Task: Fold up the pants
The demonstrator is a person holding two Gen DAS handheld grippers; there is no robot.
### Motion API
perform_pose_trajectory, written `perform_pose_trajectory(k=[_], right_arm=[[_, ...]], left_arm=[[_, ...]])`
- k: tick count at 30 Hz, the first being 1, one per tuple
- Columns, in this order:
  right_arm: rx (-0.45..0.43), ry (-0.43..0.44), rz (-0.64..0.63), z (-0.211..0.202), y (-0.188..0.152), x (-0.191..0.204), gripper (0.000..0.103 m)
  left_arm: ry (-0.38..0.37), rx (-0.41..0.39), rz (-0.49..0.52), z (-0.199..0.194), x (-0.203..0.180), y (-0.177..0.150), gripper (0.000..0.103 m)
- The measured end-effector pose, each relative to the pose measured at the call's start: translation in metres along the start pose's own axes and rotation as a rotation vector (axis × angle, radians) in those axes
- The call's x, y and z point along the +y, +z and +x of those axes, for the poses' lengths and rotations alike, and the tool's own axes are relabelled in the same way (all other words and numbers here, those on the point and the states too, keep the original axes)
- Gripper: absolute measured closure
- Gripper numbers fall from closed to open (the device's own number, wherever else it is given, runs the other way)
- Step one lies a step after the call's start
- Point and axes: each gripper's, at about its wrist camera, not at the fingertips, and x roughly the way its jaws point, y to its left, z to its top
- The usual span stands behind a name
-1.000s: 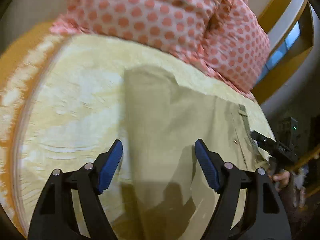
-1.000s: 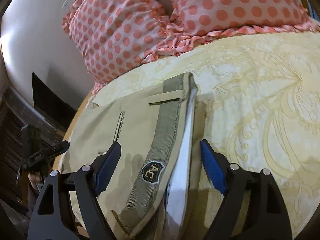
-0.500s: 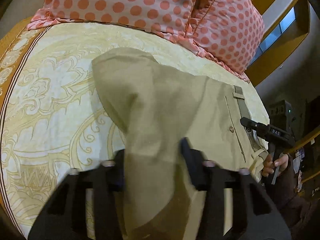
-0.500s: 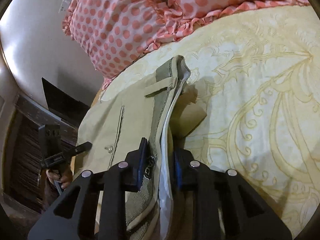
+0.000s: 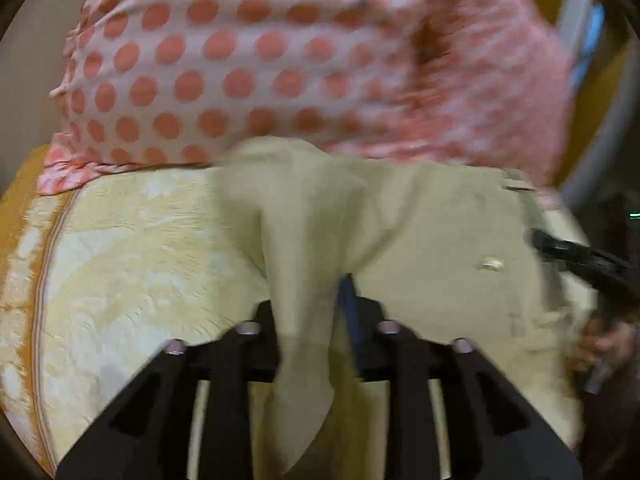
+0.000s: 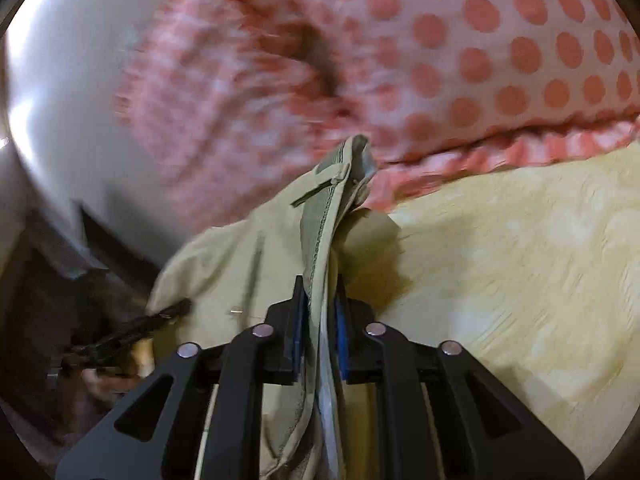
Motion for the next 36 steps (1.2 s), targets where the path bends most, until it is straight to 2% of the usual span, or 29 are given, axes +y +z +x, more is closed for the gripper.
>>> perform_pose_trajectory(k=[1, 2, 4, 5, 6, 8, 9, 10, 11, 12, 13, 14, 15, 16, 17, 18, 19, 20, 21, 24, 27, 31, 34, 36], right_arm=[[0.019, -0.072, 0.004, 0.0, -0.001, -0.003, 0.077], [0.005, -0.079, 0.015, -0.007, -0.005, -0.004, 0.076], [-0.097, 0.007, 0.009, -0.036, -0.014, -0.007, 0.065], [-0.115, 0.052, -0.017, -0.045, -0.019, -0.001, 0.058], [-0.102, 0.093, -0.036, -0.048, -0.022, 0.003, 0.057], [-0.041, 0.153, -0.069, -0.043, -0.03, 0.017, 0.055], [0.02, 0.153, -0.088, -0.033, -0.035, 0.023, 0.044], [0.086, 0.106, -0.102, -0.018, -0.038, 0.026, 0.036], [0.134, 0.061, -0.105, -0.006, -0.04, 0.025, 0.032], [0.096, 0.043, -0.126, -0.007, -0.04, 0.029, 0.028], [0.112, -0.017, -0.133, -0.007, -0.039, 0.033, 0.028], [0.108, -0.069, -0.133, -0.012, -0.04, 0.037, 0.028], [0.085, -0.166, -0.13, -0.024, -0.044, 0.043, 0.028], [0.057, -0.181, -0.148, -0.04, -0.053, 0.053, 0.027], [0.039, -0.157, -0.167, -0.052, -0.062, 0.061, 0.018], [0.009, -0.127, -0.19, -0.071, -0.081, 0.071, 0.002], [-0.014, -0.114, -0.211, -0.084, -0.1, 0.081, 0.001], [-0.022, -0.109, -0.237, -0.094, -0.122, 0.091, 0.001], [-0.025, -0.117, -0.255, -0.098, -0.138, 0.096, 0.001], [-0.031, -0.191, -0.298, -0.101, -0.184, 0.117, 0.001], [-0.026, -0.218, -0.285, -0.089, -0.202, 0.121, 0.001], [-0.041, -0.326, -0.309, -0.071, -0.214, 0.123, 0.001], [-0.075, -0.382, -0.328, -0.058, -0.217, 0.121, 0.001], [-0.105, -0.384, -0.314, -0.058, -0.219, 0.118, 0.001]], left_arm=[[0.017, 0.0, -0.004, 0.001, 0.001, 0.0, 0.068], [0.017, -0.017, -0.015, -0.004, 0.003, -0.001, 0.068], [0.028, -0.106, -0.015, -0.03, 0.005, -0.008, 0.068], [0.017, -0.147, -0.007, -0.043, 0.003, -0.012, 0.068], [-0.03, -0.171, -0.009, -0.056, 0.001, -0.017, 0.066], [-0.137, -0.154, -0.004, -0.061, -0.006, -0.023, 0.061], [-0.179, -0.115, 0.001, -0.056, -0.011, -0.027, 0.059], [-0.194, -0.066, 0.0, -0.046, -0.016, -0.029, 0.059], [-0.186, 0.015, -0.001, -0.026, -0.021, -0.032, 0.059], [-0.168, 0.062, -0.002, -0.014, -0.024, -0.034, 0.06], [-0.146, 0.074, 0.001, -0.005, -0.025, -0.036, 0.062], [-0.114, 0.035, 0.018, -0.01, -0.029, -0.038, 0.062], [-0.073, 0.05, 0.025, -0.017, -0.033, -0.04, 0.062], [-0.063, 0.036, 0.023, -0.033, -0.036, -0.047, 0.054], [-0.065, 0.001, 0.03, -0.051, -0.038, -0.056, 0.045], [-0.053, -0.032, 0.038, -0.065, -0.039, -0.065, 0.024], [-0.021, -0.075, 0.048, -0.082, -0.04, -0.081, 0.008], [0.025, -0.124, 0.061, -0.103, -0.043, -0.101, 0.006], [0.047, -0.138, 0.073, -0.112, -0.043, -0.115, 0.005], [0.09, -0.128, 0.082, -0.127, -0.047, -0.161, 0.005], [0.08, -0.096, 0.049, -0.126, -0.045, -0.19, 0.005], [0.053, -0.083, -0.003, -0.117, -0.043, -0.204, 0.003], [0.074, -0.114, 0.029, -0.115, -0.047, -0.209, 0.002], [0.118, -0.13, 0.081, -0.11, -0.055, -0.214, 0.002]])
